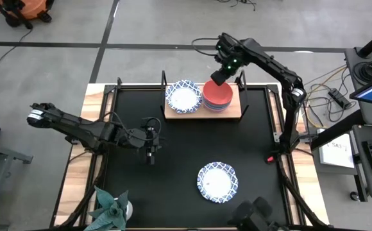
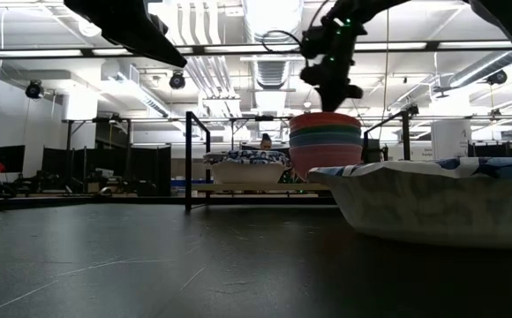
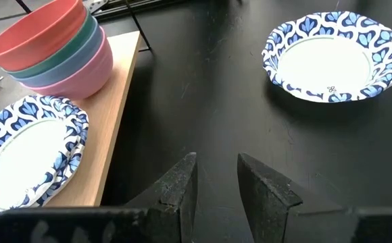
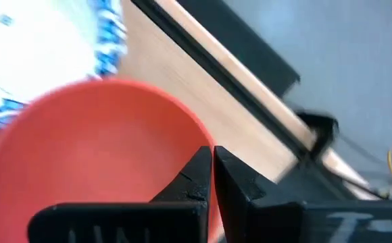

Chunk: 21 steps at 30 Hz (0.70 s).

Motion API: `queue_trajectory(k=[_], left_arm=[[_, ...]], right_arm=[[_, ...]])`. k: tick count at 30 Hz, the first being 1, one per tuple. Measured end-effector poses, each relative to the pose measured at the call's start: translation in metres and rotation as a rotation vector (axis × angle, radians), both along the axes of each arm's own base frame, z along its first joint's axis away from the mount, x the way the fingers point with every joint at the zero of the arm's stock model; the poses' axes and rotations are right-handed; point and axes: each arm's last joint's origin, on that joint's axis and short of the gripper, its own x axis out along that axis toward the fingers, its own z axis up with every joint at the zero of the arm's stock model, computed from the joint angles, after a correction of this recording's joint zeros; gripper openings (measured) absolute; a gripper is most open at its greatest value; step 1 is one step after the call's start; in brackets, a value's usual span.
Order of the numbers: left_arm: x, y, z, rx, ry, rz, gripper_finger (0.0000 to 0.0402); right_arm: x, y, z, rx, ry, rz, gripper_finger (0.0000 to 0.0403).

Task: Place and stack bowls onto a shelf
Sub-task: Stack the orange bowl on top of the green bowl on the shelf

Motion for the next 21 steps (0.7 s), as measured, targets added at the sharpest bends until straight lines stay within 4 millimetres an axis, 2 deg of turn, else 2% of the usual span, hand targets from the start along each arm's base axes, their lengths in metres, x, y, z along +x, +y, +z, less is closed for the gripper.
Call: queue_trajectory(k=[10,18,21], left_arm=[[0.0,0.0,0.0,0.001,0.0,0.0,0.0088],[0.0,0.0,0.0,0.001,0.0,-0.001,0.0088],[0.0,0.0,0.0,0.001,0.0,-0.001,0.0088]], right_arm=[[0.061,0.04,-0.017,-0.138,-0.127,0.247,0.0009],[0.067,0.046,-0.035,-0.138,-0.121,0.264,0.0009],[0.065,0.048,-0.033,-0.147,-0.133,0.261,0.0009]])
